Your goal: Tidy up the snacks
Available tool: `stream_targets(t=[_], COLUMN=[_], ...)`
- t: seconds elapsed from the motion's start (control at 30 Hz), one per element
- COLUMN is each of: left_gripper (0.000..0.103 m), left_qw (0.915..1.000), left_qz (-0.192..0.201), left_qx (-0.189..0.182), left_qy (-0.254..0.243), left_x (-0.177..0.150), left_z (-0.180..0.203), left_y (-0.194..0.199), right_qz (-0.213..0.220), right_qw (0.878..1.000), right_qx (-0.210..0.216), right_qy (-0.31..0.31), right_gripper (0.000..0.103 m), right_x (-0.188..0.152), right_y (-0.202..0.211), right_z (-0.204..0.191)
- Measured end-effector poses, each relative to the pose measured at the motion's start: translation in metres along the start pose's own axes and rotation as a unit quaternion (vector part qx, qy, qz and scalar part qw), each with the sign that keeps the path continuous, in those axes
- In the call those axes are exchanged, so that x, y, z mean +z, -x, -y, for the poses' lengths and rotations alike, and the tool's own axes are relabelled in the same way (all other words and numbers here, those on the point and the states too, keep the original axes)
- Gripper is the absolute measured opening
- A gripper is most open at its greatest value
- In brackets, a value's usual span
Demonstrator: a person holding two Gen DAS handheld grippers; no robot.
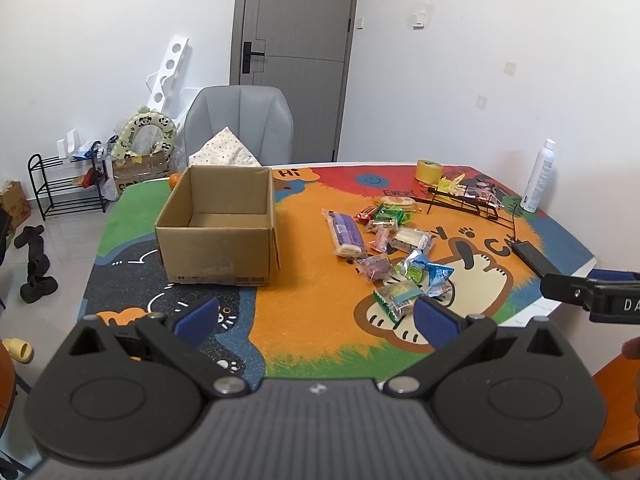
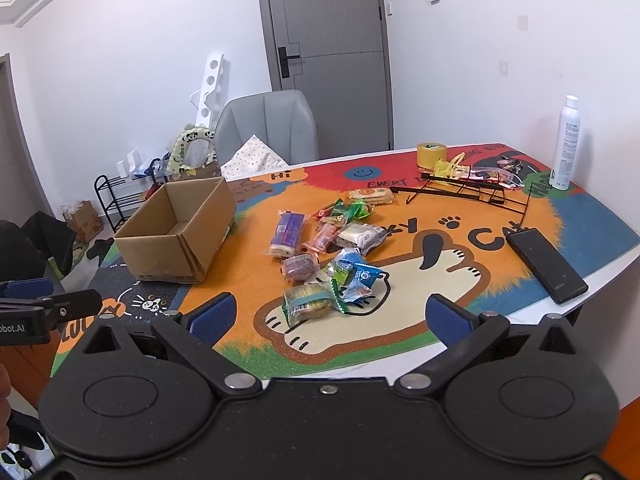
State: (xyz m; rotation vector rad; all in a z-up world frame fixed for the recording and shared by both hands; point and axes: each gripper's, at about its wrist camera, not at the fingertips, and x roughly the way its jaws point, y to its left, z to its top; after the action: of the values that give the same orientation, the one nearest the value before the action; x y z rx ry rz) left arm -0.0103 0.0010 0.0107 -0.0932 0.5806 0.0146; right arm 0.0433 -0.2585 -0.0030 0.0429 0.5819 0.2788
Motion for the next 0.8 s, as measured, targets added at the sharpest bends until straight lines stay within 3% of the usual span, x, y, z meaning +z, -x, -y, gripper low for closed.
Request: stream_targets(t=[0.8], left_gripper=[0.103], left_qw=[0.9999], left_qz=[0.008], left_qx=[0.004], left_qy=[0.012], left_x=[0.002], left_z=[-0.012], left_y=[0.008], right_qz=[0.006], right_qw=[1.0], right_qx=[0.008], right_qy=[0.004], right_gripper=[0.103], right_x=[0.002], right_y=[0.004], right_z=[-0.003])
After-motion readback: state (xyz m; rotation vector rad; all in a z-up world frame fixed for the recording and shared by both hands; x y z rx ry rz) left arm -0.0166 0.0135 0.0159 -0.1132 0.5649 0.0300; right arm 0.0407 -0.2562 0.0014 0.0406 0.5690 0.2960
